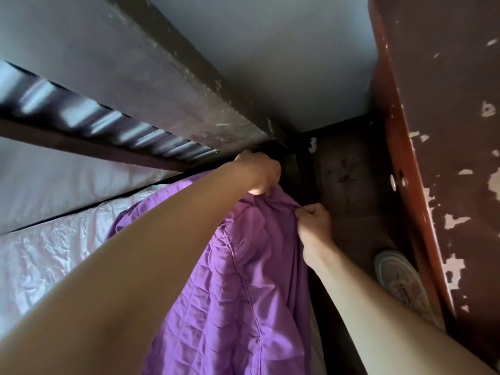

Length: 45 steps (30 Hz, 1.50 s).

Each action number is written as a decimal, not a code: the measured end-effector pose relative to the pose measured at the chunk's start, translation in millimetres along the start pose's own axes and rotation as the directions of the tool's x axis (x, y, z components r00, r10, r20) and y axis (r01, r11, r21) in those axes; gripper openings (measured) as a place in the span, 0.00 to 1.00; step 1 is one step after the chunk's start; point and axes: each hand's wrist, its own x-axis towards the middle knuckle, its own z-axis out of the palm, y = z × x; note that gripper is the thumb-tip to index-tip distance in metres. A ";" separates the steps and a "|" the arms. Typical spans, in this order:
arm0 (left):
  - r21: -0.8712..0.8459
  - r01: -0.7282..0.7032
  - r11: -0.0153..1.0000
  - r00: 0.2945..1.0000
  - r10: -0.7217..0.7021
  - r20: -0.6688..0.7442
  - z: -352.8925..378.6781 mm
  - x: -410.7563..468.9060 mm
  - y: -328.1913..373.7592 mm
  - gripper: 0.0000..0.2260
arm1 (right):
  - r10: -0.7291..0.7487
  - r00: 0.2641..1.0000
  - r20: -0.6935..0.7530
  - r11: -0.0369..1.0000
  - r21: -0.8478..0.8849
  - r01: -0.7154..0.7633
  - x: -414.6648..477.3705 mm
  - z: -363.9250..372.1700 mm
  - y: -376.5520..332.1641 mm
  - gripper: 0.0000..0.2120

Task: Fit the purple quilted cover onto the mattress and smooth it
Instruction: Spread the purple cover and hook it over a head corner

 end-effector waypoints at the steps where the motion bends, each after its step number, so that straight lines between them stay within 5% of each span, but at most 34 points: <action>1: 0.030 -0.009 1.000 0.999 0.011 -0.051 1.8 -0.8 1.0 0.09 | 0.012 1.000 0.020 1.000 0.025 -0.012 -1.3 0.2 1.6 0.10; 7: 0.138 0.061 0.989 0.957 -0.019 -0.291 16.1 2.4 6.2 0.13 | 0.056 0.981 0.186 0.993 0.087 -0.073 -6.3 3.8 6.6 0.09; 10: 0.110 0.103 0.989 0.949 -0.064 -0.310 18.7 9.6 10.8 0.14 | -0.023 0.996 0.084 0.999 0.034 0.020 -0.4 4.9 11.3 0.16; 13: 0.174 0.088 0.981 0.944 -0.027 -0.329 18.6 21.8 25.3 0.15 | -0.224 0.974 -0.046 0.932 -0.304 0.200 15.3 8.7 16.2 0.17; 16: 0.170 0.115 0.979 0.947 -0.057 -0.315 21.6 37.6 29.5 0.15 | -0.301 0.953 -0.041 0.727 -0.656 0.201 20.8 14.3 11.2 0.15; 21: 0.070 0.174 0.982 0.956 -0.151 -0.253 33.1 66.3 23.7 0.15 | -0.340 0.939 0.047 0.495 -0.840 0.221 42.9 19.3 4.6 0.15; 36: -0.147 0.067 0.987 0.982 -0.040 0.182 46.4 90.7 -1.6 0.16 | -0.248 0.928 0.280 0.263 -0.902 0.342 67.1 13.8 26.8 0.19; 41: -0.113 0.016 0.993 0.962 0.016 0.274 42.2 86.2 6.1 0.15 | -0.218 0.934 0.283 0.332 -0.878 0.344 64.5 4.0 19.0 0.20; 45: -0.205 0.015 0.979 0.999 -0.009 0.033 37.0 63.0 -3.9 0.16 | -0.141 0.962 0.234 0.707 -0.657 0.263 62.8 10.3 18.9 0.20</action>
